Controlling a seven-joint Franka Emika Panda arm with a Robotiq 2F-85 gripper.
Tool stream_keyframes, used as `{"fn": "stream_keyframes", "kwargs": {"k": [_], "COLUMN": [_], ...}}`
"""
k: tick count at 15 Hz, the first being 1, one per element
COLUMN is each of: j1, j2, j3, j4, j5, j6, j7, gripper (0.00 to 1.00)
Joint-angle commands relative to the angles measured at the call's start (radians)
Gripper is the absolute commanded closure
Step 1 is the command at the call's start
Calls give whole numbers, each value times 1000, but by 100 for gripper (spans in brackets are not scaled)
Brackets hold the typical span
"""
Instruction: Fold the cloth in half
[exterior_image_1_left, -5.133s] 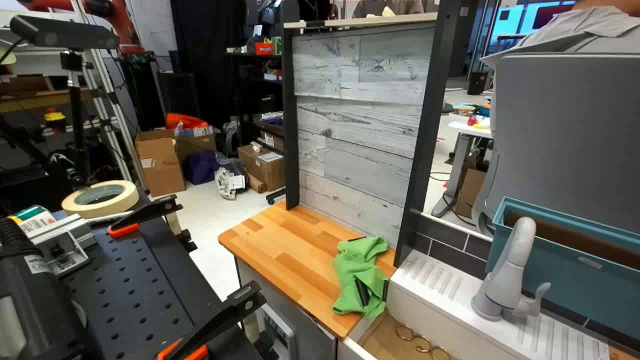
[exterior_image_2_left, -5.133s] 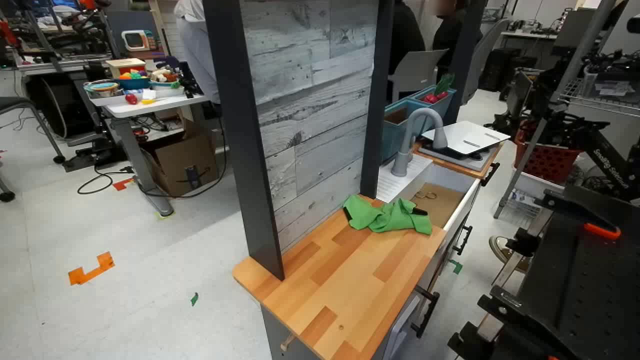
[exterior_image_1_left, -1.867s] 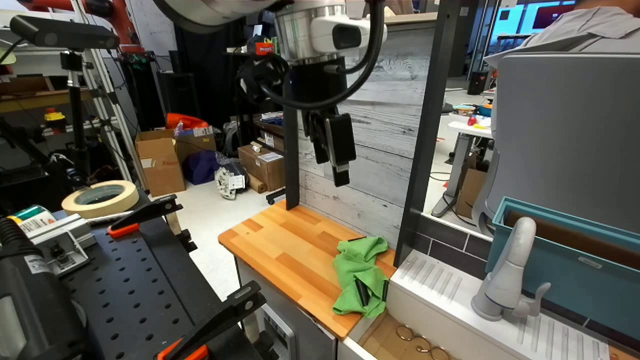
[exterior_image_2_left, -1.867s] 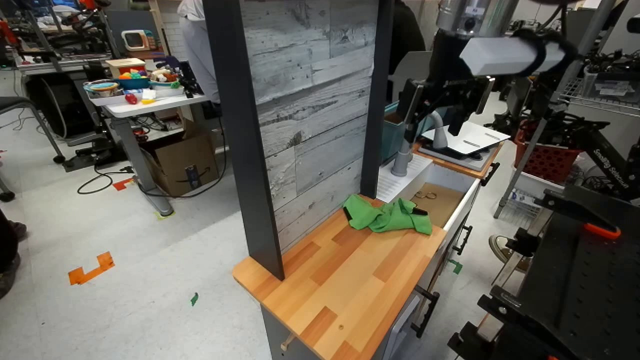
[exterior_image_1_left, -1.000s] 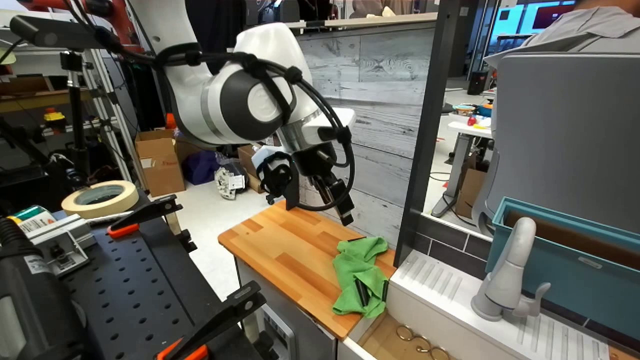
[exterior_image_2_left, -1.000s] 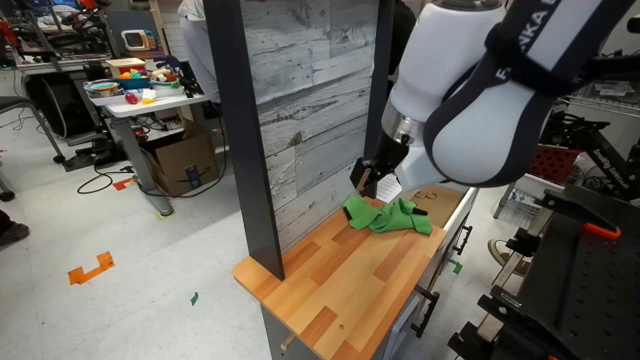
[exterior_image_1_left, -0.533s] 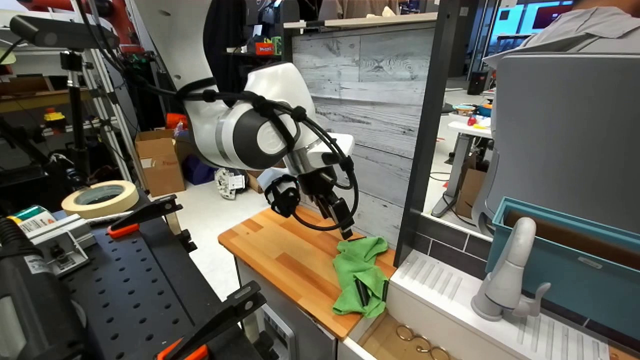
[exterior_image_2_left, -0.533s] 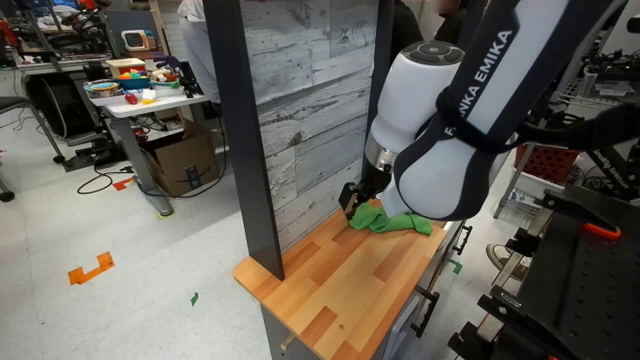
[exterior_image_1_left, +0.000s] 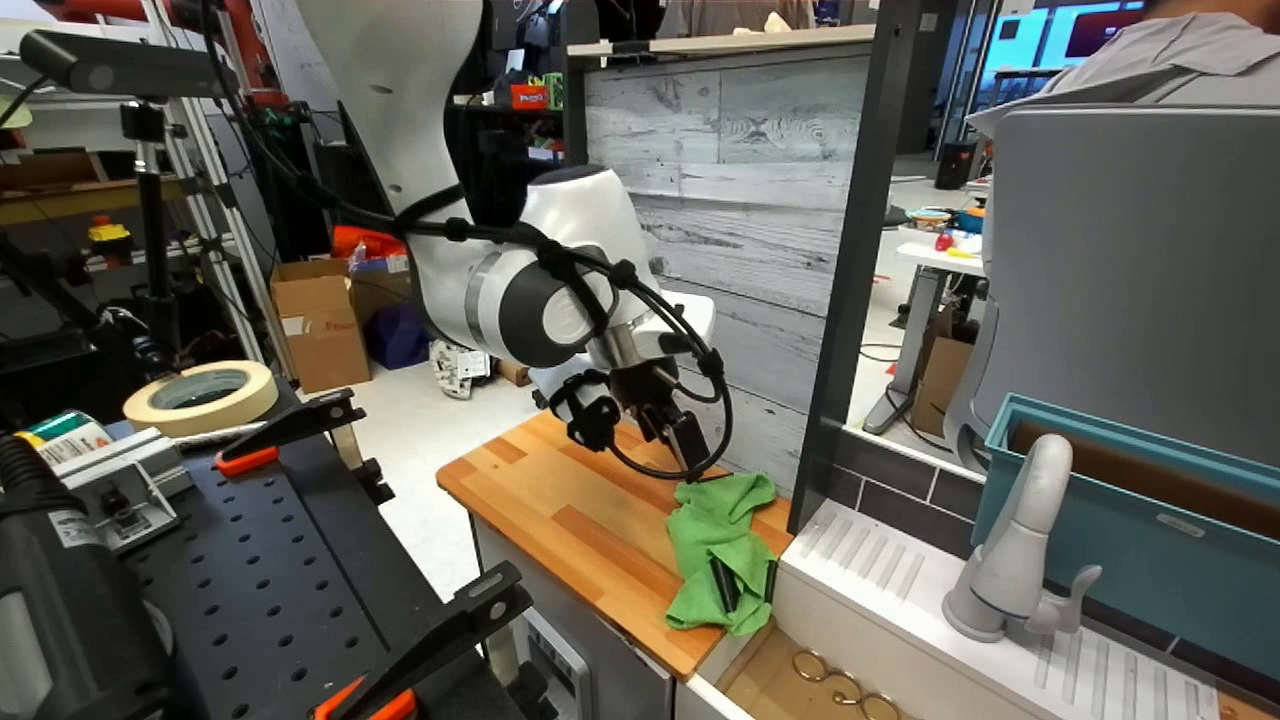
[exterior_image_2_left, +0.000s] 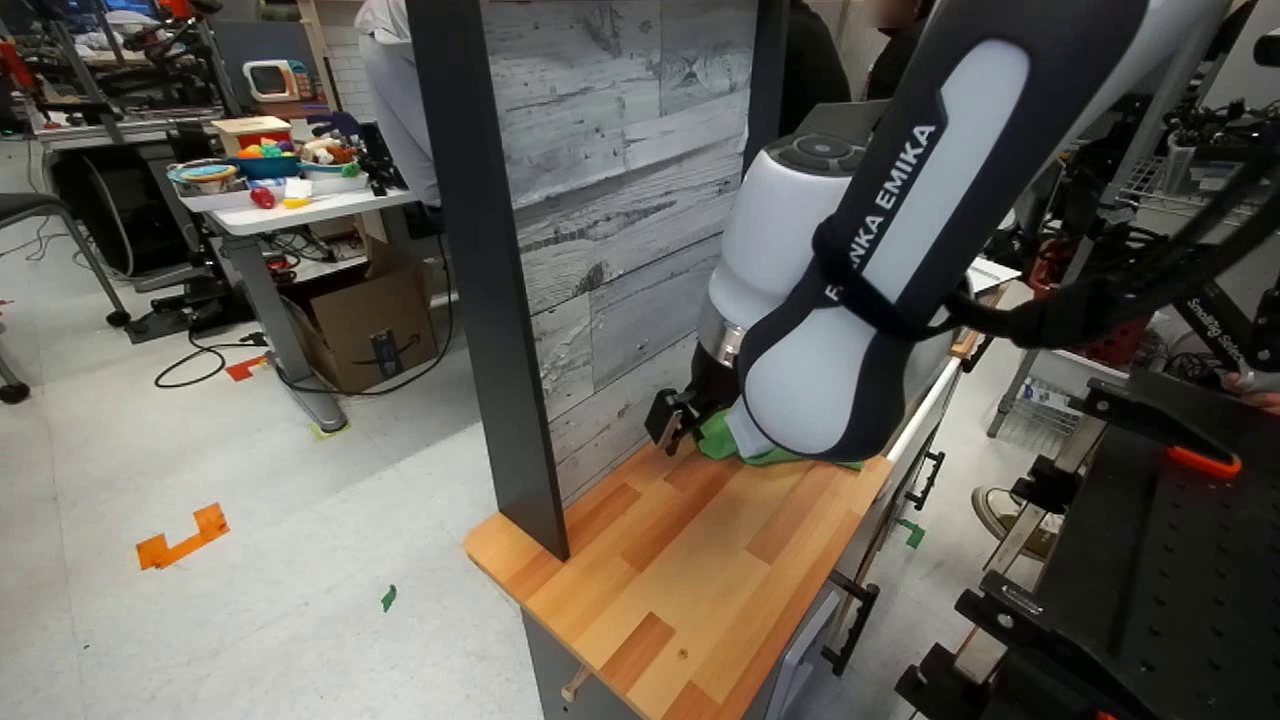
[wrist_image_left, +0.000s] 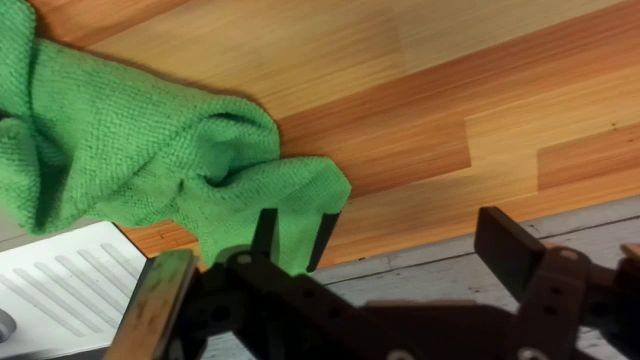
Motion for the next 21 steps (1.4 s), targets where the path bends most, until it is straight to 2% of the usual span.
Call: {"fn": "stream_keyframes", "kwargs": {"k": [1,5,9,10,11,13,21], "j1": [-67,-86,-71,-71,-67,-65,-52], "j2": [45,76,111,118,126,130,90], "j3": [49,58,50,51,49,48,53], "j4": [99,150,192,202,210,219,160], "j5": [15,4,-3,-4,-6,-8,-18], "j6": [-69,-133,-174,-180,-179,-181,-142], "j7": [-61,-79,-82,-83,-83,-85,-117], "gripper": [0,0,0,3,26,32,94]}}
